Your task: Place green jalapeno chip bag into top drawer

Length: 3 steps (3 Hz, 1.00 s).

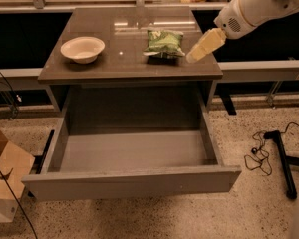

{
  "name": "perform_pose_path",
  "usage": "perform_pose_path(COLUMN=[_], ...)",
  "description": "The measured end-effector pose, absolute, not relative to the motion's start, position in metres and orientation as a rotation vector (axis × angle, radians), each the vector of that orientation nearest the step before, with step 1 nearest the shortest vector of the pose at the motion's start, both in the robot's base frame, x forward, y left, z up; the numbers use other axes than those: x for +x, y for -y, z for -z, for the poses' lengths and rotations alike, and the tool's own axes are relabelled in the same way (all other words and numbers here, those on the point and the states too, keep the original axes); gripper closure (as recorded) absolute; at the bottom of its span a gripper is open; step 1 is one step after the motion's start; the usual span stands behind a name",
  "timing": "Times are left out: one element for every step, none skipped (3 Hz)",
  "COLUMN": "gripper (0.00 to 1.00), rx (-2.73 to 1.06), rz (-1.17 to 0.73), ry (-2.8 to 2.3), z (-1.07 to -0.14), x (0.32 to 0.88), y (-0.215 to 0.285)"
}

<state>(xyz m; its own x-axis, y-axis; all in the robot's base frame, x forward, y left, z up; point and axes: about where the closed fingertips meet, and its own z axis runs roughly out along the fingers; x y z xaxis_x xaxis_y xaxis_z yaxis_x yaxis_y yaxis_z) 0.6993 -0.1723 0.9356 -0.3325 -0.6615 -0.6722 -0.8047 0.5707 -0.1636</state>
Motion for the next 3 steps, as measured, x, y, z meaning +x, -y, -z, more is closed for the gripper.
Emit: perform_pose_path(gripper=[0.00,0.00,0.00], rx=[-1.167,-1.176,-1.180], rz=[-0.313,-0.380,-0.418], ry=[-2.071,-2.081,-2.091], z=[-0.925,-0.904,-0.891], x=[0.736,0.767,0.782], y=[0.155,0.130,0.115])
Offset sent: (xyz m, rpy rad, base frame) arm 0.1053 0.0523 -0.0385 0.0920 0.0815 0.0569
